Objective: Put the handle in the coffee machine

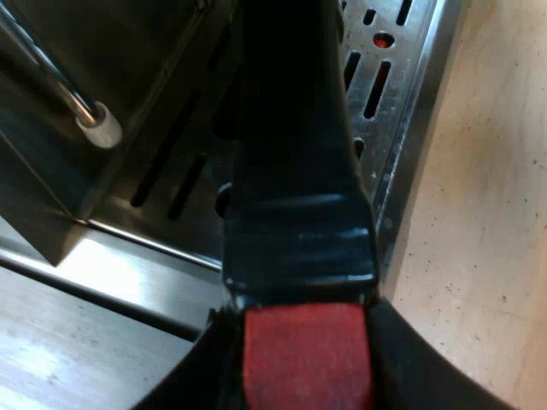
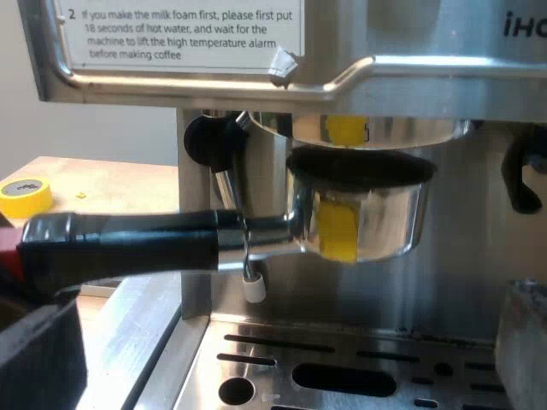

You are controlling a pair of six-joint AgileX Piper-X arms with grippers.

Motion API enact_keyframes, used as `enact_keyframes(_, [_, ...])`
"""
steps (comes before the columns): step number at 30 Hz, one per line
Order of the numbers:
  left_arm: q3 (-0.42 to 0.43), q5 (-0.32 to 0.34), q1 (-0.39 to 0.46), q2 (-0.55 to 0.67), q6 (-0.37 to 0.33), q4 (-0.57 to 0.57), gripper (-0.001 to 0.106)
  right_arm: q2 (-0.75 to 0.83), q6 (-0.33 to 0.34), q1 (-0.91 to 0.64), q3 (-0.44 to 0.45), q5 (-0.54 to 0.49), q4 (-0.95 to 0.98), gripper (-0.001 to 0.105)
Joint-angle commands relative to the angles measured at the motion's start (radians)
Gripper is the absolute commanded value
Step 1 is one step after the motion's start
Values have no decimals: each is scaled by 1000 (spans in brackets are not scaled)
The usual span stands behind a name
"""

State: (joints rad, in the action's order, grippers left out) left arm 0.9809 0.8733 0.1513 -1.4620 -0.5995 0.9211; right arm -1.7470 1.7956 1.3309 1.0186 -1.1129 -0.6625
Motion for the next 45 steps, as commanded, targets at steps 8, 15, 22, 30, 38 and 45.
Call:
enact_keyframes(8, [78,103,0,10,7,44,0,4,12,-3,2,-5,-15,105])
enact_keyframes(15, [87,122,0,14,7,57,0,4,12,-3,2,-5,-15,105])
enact_keyframes(22, [87,122,0,65,39,57,0,4,12,-1,2,-5,6,105])
enact_keyframes(30, [87,122,0,79,36,75,0,4,12,-1,2,-5,11,105])
enact_keyframes(38, [87,160,0,79,32,108,0,4,-18,-11,2,7,19,104])
enact_keyframes(45, [87,158,0,79,32,109,0,2,-17,-63,2,72,64,57])
